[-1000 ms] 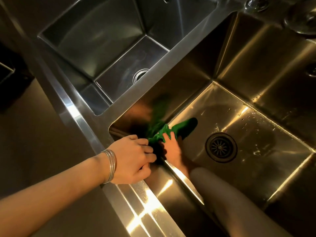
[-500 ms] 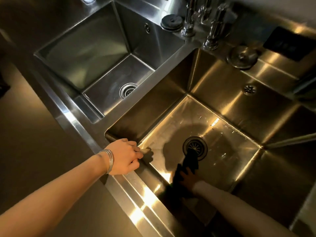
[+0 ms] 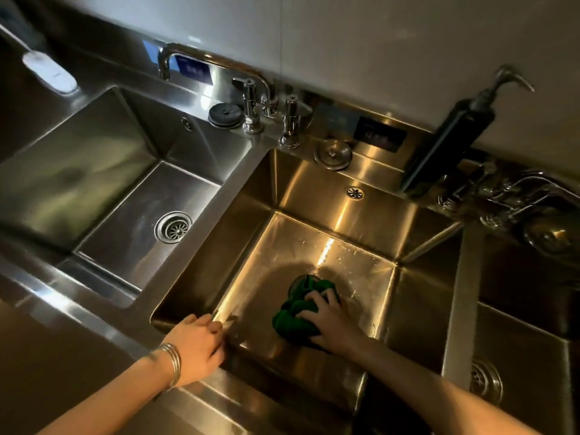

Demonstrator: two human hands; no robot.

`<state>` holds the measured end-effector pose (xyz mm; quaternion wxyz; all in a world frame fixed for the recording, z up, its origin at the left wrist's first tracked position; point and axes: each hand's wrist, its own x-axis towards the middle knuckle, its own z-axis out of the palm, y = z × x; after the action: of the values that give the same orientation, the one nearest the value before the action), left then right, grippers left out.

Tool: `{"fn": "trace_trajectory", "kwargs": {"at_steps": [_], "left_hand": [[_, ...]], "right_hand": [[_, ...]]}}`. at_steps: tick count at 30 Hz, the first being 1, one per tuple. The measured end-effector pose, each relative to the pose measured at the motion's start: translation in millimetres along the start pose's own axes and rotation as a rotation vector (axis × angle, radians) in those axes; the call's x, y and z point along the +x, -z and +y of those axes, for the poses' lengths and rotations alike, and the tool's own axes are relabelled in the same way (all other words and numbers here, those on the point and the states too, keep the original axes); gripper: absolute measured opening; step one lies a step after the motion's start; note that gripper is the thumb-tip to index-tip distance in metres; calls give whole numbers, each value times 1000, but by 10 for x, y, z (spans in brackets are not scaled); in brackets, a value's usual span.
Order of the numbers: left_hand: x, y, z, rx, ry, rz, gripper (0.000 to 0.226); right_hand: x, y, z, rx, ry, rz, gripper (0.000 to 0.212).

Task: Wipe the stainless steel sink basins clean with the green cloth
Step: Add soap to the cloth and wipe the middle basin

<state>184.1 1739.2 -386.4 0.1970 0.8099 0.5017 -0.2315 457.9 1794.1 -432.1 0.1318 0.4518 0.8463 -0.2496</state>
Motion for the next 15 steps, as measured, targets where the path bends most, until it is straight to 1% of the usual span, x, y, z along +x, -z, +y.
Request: {"fn": "trace_trajectory", "kwargs": {"at_steps": [1, 2, 4, 6, 7, 8, 11, 13, 15], "left_hand": [[41, 92, -1, -6, -22, -2, 45], [100, 168, -4, 46, -46, 87, 42], [313, 336, 10, -51, -31, 96, 37], [558, 480, 63, -136, -19, 28, 45], [670, 540, 74, -131, -41, 51, 46], [743, 632, 63, -107, -77, 94, 46], [899, 882, -125, -41, -194, 196, 47], [1002, 1016, -291, -38, -284, 271, 45], [1102, 1138, -358, -84, -368, 304, 42]], "right_hand": [[-17, 41, -5, 11, -40, 36, 49], [-19, 78, -27, 30, -80, 74, 50], [-4, 168, -145, 108, -172, 164, 49], [54, 239, -310, 203, -252, 283, 44], [92, 260, -387, 250, -293, 333, 43], [136, 276, -449, 271, -344, 385, 44], [203, 403, -625, 399, -542, 416, 56], [275, 444, -670, 330, -567, 456, 51], [332, 537, -744, 322, -599, 498, 44]]}}
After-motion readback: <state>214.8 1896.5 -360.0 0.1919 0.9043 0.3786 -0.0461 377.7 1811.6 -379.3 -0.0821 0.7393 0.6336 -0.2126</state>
